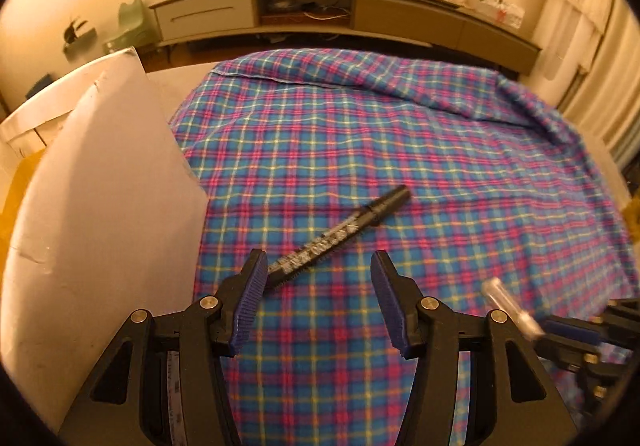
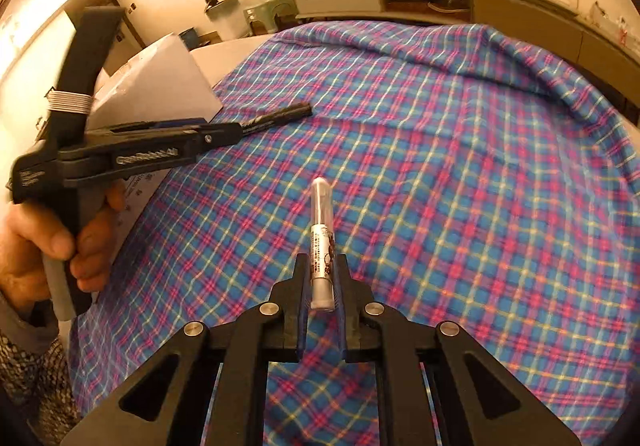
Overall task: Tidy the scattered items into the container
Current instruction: 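Grasp the clear glue tube with the right tool while the left tool grasps the black marker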
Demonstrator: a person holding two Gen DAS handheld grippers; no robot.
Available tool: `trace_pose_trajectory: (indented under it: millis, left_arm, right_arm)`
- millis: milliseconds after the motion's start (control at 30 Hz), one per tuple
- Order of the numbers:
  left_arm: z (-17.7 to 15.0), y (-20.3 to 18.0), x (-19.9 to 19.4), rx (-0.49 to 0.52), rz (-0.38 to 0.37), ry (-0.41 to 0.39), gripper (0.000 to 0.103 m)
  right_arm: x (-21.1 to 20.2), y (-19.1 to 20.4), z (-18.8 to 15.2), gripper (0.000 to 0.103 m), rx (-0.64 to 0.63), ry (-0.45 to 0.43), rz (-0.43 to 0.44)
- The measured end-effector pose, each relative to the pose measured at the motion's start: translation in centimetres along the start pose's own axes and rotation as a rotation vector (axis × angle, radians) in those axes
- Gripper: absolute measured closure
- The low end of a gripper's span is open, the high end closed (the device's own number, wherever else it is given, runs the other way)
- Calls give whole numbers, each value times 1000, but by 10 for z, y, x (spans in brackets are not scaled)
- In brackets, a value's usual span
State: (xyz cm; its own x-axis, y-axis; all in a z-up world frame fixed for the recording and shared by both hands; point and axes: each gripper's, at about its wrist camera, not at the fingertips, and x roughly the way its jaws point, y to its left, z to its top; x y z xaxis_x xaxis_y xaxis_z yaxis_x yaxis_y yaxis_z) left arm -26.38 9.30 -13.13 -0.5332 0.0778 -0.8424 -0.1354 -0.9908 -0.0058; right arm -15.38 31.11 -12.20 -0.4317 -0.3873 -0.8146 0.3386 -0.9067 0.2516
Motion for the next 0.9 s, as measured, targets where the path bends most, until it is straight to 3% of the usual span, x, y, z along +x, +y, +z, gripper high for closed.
trace_pose_trajectory:
  millis: [100,133,267,333,400,433,500,567,767,833,900]
  left_arm:
    - [-3,-7,-3,62,45,-11,87]
    - [-3,-7,-5,61,35,-8,94]
    - [-6,-8,-5,43,-19,17,97]
    - [-8,-14,-6,74,-8,11,95]
    - [-7,-18,-9,113,57,-30,93]
    - [-6,-18,-11,125,90,-63,77]
    - [-3,-14,-19,119,108,-129,59]
    - [-1,-10,-17,100,92,-130,58]
    - [-8,-5,5,62,58,-37,61]
    - [-7,-5,5,45,10,-13,83]
    - [-9,-11,3,47,-50,18,90]
  right_arm:
    - [-5,1,4,91,-12,-8,5]
    - [-6,1,5,91,-11,-10,4]
    - [-5,-2,5,91,-5,-5,-10]
    - [-4,-2,6,91,-10,-3,-19]
    - [-1,0,7,91,-18,-4,-30]
    - [1,0,7,90,-18,-6,-36]
    - [6,1,7,81,-17,-3,-44]
    - [11,2,7,74,-12,-7,-51]
    - [24,16,0,73,-44,10,-52]
    - [26,21,-1,73,-74,7,-77]
    - [26,22,-2,80,-91,4,-103]
